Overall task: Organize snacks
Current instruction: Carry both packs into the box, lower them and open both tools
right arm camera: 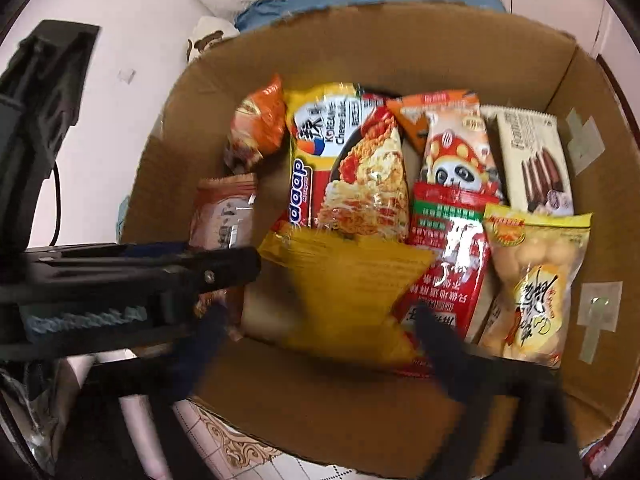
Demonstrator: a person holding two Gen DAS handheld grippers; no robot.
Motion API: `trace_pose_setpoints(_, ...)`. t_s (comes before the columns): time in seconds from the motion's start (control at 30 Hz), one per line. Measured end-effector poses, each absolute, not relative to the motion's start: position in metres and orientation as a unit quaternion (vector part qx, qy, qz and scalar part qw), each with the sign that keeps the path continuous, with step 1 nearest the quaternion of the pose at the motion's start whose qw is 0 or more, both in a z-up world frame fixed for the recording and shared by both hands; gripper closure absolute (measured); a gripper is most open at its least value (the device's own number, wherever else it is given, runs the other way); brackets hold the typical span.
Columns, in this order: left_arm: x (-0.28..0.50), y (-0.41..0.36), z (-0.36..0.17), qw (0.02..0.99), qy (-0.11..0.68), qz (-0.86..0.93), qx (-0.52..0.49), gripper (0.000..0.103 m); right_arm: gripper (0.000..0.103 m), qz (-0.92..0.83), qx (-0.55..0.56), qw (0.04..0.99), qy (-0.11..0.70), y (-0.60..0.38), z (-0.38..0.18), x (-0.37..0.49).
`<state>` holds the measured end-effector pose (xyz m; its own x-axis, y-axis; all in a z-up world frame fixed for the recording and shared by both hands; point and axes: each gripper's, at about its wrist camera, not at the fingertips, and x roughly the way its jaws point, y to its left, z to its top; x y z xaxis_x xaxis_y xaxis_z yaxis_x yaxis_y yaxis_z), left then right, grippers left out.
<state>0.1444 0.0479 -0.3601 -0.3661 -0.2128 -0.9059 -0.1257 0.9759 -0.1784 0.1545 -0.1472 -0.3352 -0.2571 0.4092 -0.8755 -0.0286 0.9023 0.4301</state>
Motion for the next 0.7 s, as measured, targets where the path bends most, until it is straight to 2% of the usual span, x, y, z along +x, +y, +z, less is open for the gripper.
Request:
trace_pose_setpoints(0.07, 0.144, 0.045, -0.359, 0.556, 0.825, -0.039, -0.094, 0.011, 0.002, 0.178, 0.12, 0.593, 0.776, -0.15, -0.337, 0.153)
trace_pose_setpoints(0.33, 0.143, 0.039, -0.339, 0.586, 0.807, -0.028, -0.065, 0.011, 0.002, 0.151, 0.122, 0.604, 0.773, -0.177, -0.325, 0.15)
trace_pose_setpoints(0.7, 0.12, 0.038, -0.294, 0.672, 0.74, 0.002, -0.034, 0.011, 0.002, 0.103, 0.069, 0.662, 0.739, -0.223, -0.275, 0.136)
